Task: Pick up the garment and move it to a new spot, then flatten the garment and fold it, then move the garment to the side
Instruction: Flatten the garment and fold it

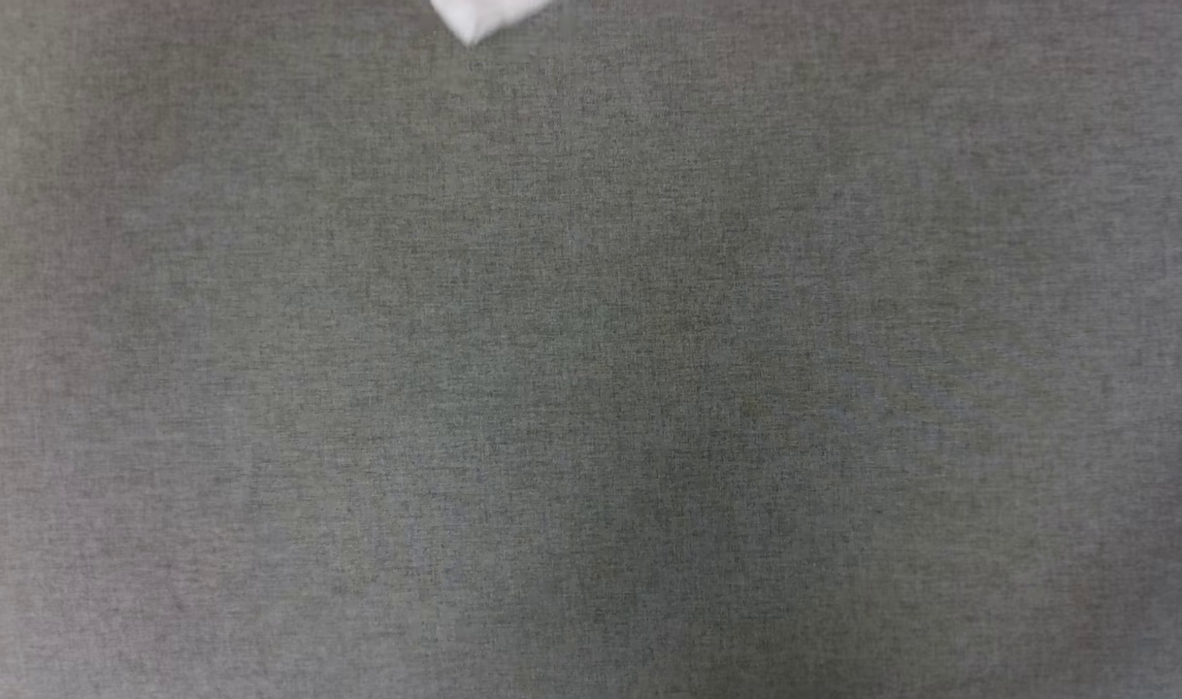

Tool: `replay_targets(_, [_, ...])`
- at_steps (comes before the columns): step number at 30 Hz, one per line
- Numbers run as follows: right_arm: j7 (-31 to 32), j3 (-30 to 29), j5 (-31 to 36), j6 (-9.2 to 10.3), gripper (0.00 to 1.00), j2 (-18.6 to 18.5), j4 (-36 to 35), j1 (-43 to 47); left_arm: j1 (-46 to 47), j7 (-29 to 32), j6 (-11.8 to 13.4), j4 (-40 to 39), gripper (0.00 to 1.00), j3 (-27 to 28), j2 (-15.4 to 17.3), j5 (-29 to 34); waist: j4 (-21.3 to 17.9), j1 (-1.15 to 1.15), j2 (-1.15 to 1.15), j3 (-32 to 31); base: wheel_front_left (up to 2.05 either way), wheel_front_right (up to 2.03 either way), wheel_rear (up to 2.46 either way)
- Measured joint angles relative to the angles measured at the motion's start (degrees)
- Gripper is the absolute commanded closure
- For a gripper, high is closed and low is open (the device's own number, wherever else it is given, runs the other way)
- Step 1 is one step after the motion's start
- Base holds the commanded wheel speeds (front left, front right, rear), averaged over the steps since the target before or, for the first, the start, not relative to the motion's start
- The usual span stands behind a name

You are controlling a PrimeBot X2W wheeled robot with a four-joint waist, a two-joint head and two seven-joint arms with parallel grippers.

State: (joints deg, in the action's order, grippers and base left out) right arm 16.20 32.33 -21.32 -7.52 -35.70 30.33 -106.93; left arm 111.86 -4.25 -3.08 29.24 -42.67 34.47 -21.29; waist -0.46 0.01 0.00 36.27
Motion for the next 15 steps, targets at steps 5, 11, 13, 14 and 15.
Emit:
replay_targets(5, [-2.6,1.0,0.2,0.00,1.00,1.6,4.5,-3.9,3.2,-2.3,-0.9,4.6,1.00,0.1,-1.0,0.2,0.2,0.00,0.00,0.9,0.00,0.00,0.00])
replay_targets(11, [-5.4,4.9,-0.7,0.00,1.00,2.2,9.2,-4.7,3.9,-4.5,-2.0,8.7,1.00,-0.7,-2.1,-0.6,0.6,0.00,0.00,2.1,0.00,0.00,0.00])
replay_targets(13, [-6.1,6.6,-1.7,0.00,1.00,2.9,10.7,-3.9,3.0,-5.1,-2.4,10.1,1.00,-1.1,-2.5,-1.3,0.7,0.00,0.00,2.4,0.00,0.00,0.00])
replay_targets(14, [-6.8,7.2,-2.1,0.00,1.00,3.2,11.3,-3.2,2.2,-5.5,-2.5,10.7,1.00,-1.3,-2.5,-1.5,0.8,0.00,0.00,2.4,0.00,0.00,0.00])
replay_targets(15, [-7.2,7.8,-2.7,0.00,1.00,3.6,12.1,-2.2,1.2,-5.7,-2.5,11.5,1.00,-1.5,-2.4,-1.7,0.7,0.00,0.00,2.4,0.00,0.00,0.00])
